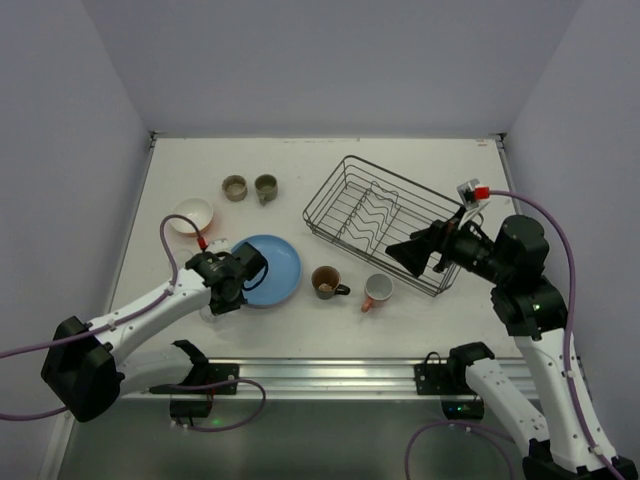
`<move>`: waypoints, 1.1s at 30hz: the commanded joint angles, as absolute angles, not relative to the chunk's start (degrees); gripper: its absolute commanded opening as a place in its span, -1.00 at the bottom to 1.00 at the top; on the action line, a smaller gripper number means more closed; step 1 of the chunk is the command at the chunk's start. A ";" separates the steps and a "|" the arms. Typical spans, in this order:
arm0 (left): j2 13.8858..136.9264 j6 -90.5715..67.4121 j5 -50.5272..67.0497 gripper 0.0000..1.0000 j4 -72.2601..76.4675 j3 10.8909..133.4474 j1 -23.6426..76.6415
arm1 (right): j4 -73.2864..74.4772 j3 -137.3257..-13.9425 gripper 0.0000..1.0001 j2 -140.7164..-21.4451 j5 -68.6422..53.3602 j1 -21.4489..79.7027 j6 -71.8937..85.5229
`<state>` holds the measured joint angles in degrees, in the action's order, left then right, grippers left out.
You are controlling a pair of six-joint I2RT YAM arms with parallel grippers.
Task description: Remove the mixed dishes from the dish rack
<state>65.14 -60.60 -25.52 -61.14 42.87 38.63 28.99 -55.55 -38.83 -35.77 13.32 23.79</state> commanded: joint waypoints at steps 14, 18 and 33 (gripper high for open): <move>64.78 -65.04 -30.06 -0.45 -63.37 43.33 38.23 | 27.07 -54.49 0.98 -36.12 -35.51 13.27 22.24; 63.81 -64.51 -29.62 -0.36 -63.37 43.42 38.23 | 26.98 -54.32 0.98 -36.04 -35.16 13.27 22.06; 51.51 -52.67 -36.28 1.00 -68.73 60.46 38.23 | 31.36 -56.06 0.98 -36.74 -21.91 13.27 20.30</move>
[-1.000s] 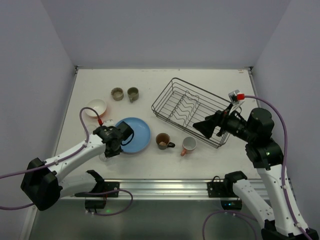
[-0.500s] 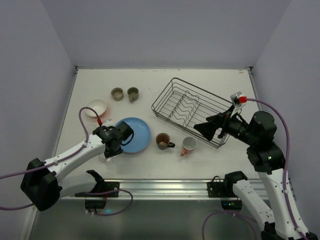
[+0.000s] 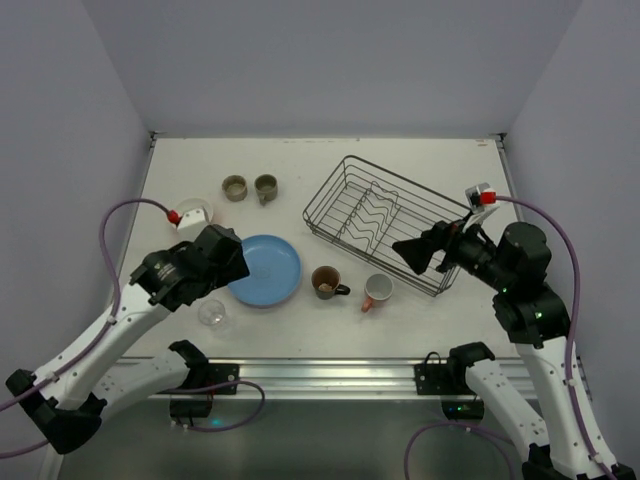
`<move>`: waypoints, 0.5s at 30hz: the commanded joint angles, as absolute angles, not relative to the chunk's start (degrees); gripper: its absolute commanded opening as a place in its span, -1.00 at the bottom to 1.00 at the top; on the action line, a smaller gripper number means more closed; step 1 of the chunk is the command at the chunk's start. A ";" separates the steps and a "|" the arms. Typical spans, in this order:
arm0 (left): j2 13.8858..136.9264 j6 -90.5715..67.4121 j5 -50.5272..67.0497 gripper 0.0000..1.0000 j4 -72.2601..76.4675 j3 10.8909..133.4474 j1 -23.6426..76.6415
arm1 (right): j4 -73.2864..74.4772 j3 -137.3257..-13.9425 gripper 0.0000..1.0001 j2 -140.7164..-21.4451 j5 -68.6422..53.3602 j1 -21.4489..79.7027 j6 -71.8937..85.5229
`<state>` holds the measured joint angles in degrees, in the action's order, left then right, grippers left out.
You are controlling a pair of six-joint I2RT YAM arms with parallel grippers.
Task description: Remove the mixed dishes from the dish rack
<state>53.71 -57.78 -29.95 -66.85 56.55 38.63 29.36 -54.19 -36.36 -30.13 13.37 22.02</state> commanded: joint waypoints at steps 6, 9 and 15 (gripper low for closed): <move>46.15 -42.48 -46.57 1.00 -62.41 64.42 38.23 | 39.35 -61.42 0.98 -36.04 -5.29 13.27 20.48; 43.08 -37.64 -51.32 1.00 -58.11 65.13 38.23 | 43.67 -65.20 0.98 -35.51 -0.45 13.36 21.53; 36.83 -27.09 -57.47 1.00 -50.01 66.79 38.23 | 51.06 -71.80 0.98 -34.02 8.86 13.27 21.27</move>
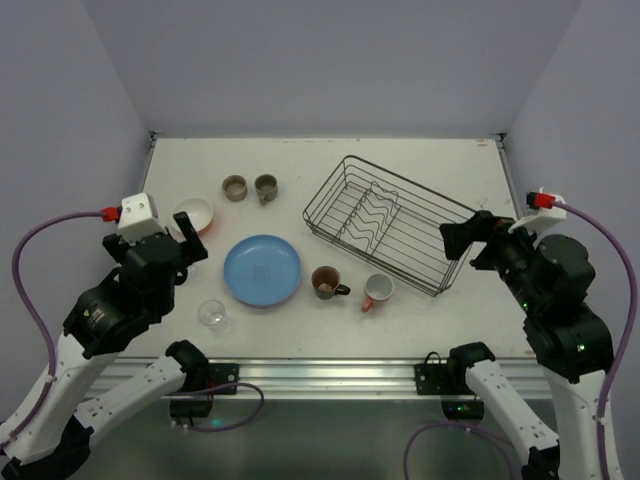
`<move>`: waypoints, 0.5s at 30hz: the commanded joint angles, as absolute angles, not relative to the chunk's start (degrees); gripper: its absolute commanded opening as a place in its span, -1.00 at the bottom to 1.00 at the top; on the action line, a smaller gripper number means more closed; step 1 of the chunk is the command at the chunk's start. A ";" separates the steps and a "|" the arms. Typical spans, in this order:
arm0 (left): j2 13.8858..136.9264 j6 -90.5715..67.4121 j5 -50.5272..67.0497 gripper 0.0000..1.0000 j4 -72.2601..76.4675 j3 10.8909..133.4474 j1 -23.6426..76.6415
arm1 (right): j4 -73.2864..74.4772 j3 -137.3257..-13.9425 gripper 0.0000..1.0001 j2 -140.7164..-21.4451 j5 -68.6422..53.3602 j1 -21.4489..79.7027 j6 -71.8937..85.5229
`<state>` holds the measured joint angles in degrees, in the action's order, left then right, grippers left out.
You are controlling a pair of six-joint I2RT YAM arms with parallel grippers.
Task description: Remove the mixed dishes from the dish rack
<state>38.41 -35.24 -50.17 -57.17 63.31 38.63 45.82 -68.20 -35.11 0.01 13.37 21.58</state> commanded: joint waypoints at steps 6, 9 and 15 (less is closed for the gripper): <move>34.63 -20.13 -53.98 1.00 -48.78 69.43 38.23 | 54.05 -73.21 0.98 -29.45 17.12 13.27 15.30; 31.13 -16.97 -51.78 1.00 -47.03 67.07 38.23 | 55.55 -73.30 0.98 -26.29 17.85 13.27 14.59; 24.53 -15.11 -49.93 1.00 -43.15 60.73 38.32 | 56.77 -71.45 0.98 -18.64 16.00 13.27 13.10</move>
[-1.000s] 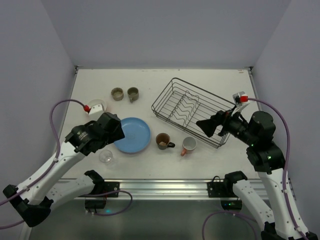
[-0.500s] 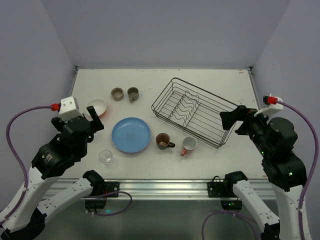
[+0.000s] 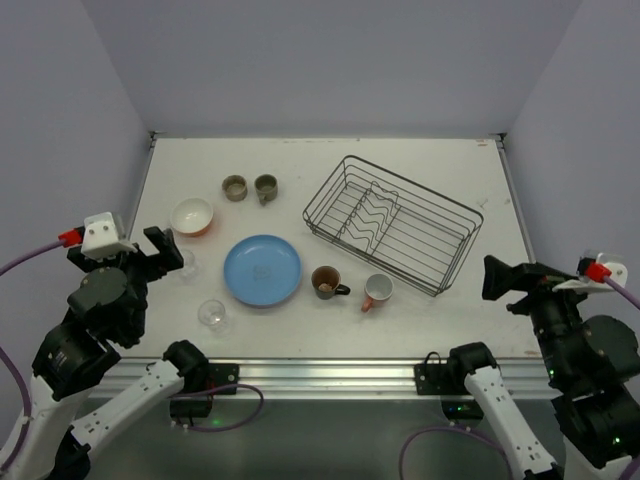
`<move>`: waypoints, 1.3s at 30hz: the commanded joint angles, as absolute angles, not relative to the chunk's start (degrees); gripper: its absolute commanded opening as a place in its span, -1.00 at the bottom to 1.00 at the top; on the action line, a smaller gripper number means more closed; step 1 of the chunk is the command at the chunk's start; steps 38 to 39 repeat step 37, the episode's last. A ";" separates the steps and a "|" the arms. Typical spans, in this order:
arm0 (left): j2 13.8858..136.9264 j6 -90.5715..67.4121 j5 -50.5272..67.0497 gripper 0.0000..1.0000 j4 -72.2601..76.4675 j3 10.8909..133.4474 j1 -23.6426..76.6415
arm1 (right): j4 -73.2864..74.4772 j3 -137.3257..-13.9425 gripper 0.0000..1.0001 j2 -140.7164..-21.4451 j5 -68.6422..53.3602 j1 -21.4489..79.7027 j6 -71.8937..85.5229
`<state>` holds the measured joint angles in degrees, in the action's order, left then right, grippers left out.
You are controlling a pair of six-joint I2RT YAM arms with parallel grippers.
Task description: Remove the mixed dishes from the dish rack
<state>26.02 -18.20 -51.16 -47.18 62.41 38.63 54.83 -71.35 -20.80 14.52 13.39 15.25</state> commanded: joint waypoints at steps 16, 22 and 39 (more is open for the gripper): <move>22.85 -17.05 -47.90 1.00 -45.53 61.35 38.32 | 58.10 -71.19 0.98 -15.91 18.11 13.27 13.36; 21.71 -16.96 -47.64 1.00 -45.62 61.35 38.32 | 57.66 -70.05 0.98 -15.56 17.67 13.36 13.45; 21.27 -16.52 -48.08 1.00 -44.56 60.65 38.23 | 58.45 -71.19 0.98 -17.14 17.75 13.27 14.06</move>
